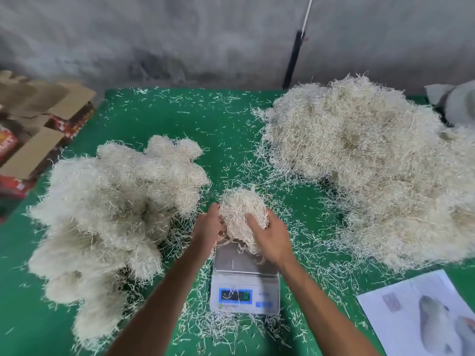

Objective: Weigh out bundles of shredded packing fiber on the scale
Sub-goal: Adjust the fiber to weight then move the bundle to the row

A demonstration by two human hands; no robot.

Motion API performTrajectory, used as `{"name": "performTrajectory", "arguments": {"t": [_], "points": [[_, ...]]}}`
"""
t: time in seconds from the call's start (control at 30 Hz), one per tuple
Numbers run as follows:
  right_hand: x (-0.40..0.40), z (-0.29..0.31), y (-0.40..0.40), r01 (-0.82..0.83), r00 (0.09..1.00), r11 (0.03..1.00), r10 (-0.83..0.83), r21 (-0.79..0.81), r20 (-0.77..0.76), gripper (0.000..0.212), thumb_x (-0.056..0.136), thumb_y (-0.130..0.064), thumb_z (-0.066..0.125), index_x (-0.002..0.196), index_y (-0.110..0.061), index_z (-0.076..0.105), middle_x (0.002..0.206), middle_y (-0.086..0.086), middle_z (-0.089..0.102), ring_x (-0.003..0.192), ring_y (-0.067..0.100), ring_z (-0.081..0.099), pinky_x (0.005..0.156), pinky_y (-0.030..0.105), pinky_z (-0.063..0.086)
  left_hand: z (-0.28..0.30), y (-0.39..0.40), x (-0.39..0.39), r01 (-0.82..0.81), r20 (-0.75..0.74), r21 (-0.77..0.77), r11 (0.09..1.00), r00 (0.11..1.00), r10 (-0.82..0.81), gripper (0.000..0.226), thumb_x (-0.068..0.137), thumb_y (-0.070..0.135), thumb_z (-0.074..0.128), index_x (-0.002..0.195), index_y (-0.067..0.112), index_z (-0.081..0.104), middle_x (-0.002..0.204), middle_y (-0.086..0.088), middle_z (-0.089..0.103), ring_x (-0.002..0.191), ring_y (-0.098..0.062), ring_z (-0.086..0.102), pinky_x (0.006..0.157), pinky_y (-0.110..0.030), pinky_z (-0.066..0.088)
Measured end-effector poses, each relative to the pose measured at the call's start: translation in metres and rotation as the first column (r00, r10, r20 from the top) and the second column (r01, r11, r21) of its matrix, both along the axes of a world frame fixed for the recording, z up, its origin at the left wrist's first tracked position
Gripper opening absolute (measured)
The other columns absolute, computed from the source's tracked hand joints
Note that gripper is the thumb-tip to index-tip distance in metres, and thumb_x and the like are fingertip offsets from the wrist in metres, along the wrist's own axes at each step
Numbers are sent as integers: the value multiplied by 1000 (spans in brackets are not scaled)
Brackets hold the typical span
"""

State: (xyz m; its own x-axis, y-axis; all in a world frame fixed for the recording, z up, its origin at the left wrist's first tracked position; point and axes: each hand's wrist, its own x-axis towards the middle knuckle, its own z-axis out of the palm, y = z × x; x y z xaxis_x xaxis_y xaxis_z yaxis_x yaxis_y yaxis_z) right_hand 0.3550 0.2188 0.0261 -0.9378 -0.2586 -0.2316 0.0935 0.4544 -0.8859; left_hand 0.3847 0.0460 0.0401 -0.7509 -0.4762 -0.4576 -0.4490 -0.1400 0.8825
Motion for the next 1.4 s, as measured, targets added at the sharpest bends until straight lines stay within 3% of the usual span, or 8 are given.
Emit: {"name": "performTrajectory", "arguments": {"t": [0.1, 0.2, 0.33, 0.47, 0.67, 0.83, 1.03, 1.4], "points": [[-6, -4, 9, -63, 987, 973, 94, 224, -132, 107, 76, -100, 36, 134, -13, 58, 91, -5, 63, 60, 9, 60, 71, 30, 53, -19, -2, 21, 89, 7, -303, 949, 996, -91, 22, 102, 19, 51, 84, 10, 62, 71, 0, 57, 46, 0, 50, 43, -25, 42], [-9, -14, 25, -129, 951, 913, 224, 386, -213, 90, 83, -96, 32, 73, -12, 62, 59, -4, 55, 45, 12, 44, 60, 24, 48, -29, -4, 40, 105, 83, -416, 903, 994, -77, 18, 99, 6, 50, 91, 4, 67, 74, 2, 55, 47, -3, 44, 40, -13, 33], [-3, -13, 43, -6, 980, 976, 49, 216, -195, 69, 94, -84, 35, 85, -25, 68, 66, 4, 71, 49, 14, 67, 52, 39, 60, -28, -7, 50, 115, 38, -452, 884, 993, -110, 36, 100, 11, 50, 65, 10, 52, 54, 1, 44, 43, -9, 32, 38, -17, 29], [10, -6, 45, -13, 988, 985, 40, 172, -151, 62, 98, -78, 33, 96, -24, 63, 76, 12, 72, 54, 16, 68, 54, 49, 60, -24, -4, 59, 213, -22, -377, 901, 971, -239, 33, 102, 28, 54, 86, 0, 63, 75, -16, 64, 67, -19, 59, 55, -42, 56], [30, -2, 42, -39, 980, 973, 81, 228, -180, 51, 97, -73, 36, 87, -28, 58, 75, 7, 69, 46, 7, 57, 44, 28, 52, -30, 6, 74, 174, -98, -484, 857, 963, -250, 34, 101, 31, 57, 80, 4, 62, 57, 0, 53, 42, -4, 40, 39, -22, 37], [38, -5, 49, -22, 989, 982, 48, 185, -137, 39, 101, -66, 45, 92, -30, 57, 91, 10, 71, 74, 34, 74, 64, 51, 62, -34, 13, 82, 167, -75, -469, 867, 971, -228, 28, 101, 30, 57, 91, 6, 65, 61, 4, 59, 40, 4, 49, 36, -12, 35], [43, -10, 53, -17, 997, 982, 31, 189, -70, 46, 97, -74, 40, 107, -32, 55, 106, 22, 73, 84, 39, 74, 76, 58, 61, -34, 16, 83, 133, -80, -434, 891, 980, -185, 20, 102, 30, 57, 93, 13, 62, 82, -20, 67, 65, -22, 59, 56, -42, 56], [41, -7, 51, 14, 999, 991, -10, 136, -35, 43, 100, -66, 45, 109, -25, 56, 104, 2, 70, 90, 32, 74, 76, 49, 62, -38, 10, 76, 105, -75, -446, 889, 985, -154, 30, 98, 39, 61, 110, 12, 66, 90, 9, 66, 72, 2, 62, 52, -5, 43]]}}
